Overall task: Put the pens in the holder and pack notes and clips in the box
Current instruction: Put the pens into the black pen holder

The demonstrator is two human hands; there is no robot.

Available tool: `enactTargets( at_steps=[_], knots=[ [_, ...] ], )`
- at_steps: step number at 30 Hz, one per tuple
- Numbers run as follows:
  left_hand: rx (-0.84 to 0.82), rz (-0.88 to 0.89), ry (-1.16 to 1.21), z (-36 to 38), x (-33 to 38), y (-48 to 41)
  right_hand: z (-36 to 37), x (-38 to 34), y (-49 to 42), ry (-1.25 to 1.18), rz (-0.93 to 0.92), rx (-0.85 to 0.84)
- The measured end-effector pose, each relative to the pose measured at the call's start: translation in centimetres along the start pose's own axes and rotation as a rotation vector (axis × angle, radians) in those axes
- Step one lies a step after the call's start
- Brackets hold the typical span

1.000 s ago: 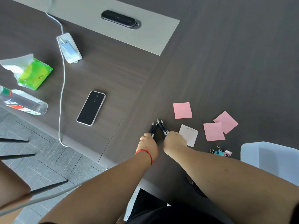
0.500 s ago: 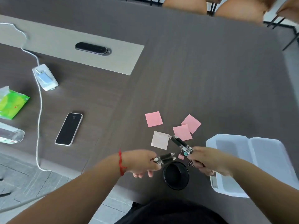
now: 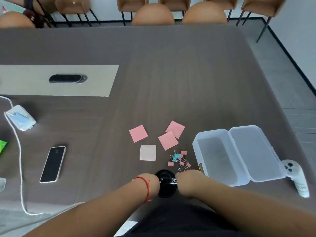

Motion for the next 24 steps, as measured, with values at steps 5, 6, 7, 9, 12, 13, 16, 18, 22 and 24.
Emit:
enactTargets(
  at_steps=[5,6,7,9,12,13,16,18,22,24],
  knots=[
    [0.114,-0.15,0.199,-0.4,0.3,-0.2,0.3,-0.9,-1.0,0.137,-0.018,0.056],
    [0.112,-0.162,0.199,-0.4,0.2,-0.1,0.2,-1.0,-1.3,0.146,-0.015,0.058],
    [0.107,-0.177,0.202,-0.4,0.2,0.0,0.2,-1.2,-1.6,0.154,-0.015,0.062],
    [0.112,-0.2,0.253,-0.4,0.1,0.2,0.1,-1.4,-2.0,0.167,-0.006,0.083],
    [0.163,-0.189,0.39,-0.4,-0.4,0.4,-0.6,-1.2,-2.1,0.16,-0.028,0.145],
    [0.17,-0.185,0.439,-0.4,-0.7,0.6,-0.8,-1.0,-2.2,0.146,-0.046,0.163],
    [0.171,-0.181,0.522,-0.4,-1.5,0.9,-1.5,0.1,-2.1,0.016,-0.083,0.149],
    [0.137,-0.186,0.582,-0.6,-2.2,0.9,-1.6,1.2,-2.0,-0.128,-0.079,0.134],
    [0.047,-0.188,0.776,-1.3,-3.9,0.3,-1.3,3.8,-2.7,-0.419,0.033,0.17],
    [0.104,-0.201,0.772,-2.4,-4.8,-0.1,-1.1,5.0,-3.9,-0.548,0.129,0.261]
  ],
)
Point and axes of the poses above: each hand's wrist, its own y-axis away from the middle knuckle, its own z-axis out of the palm, x = y × z, the point moved 2 cm from there along -y, towards the middle knuckle, and after that the axes turned 7 degrees about y, right-handed, at the moved point
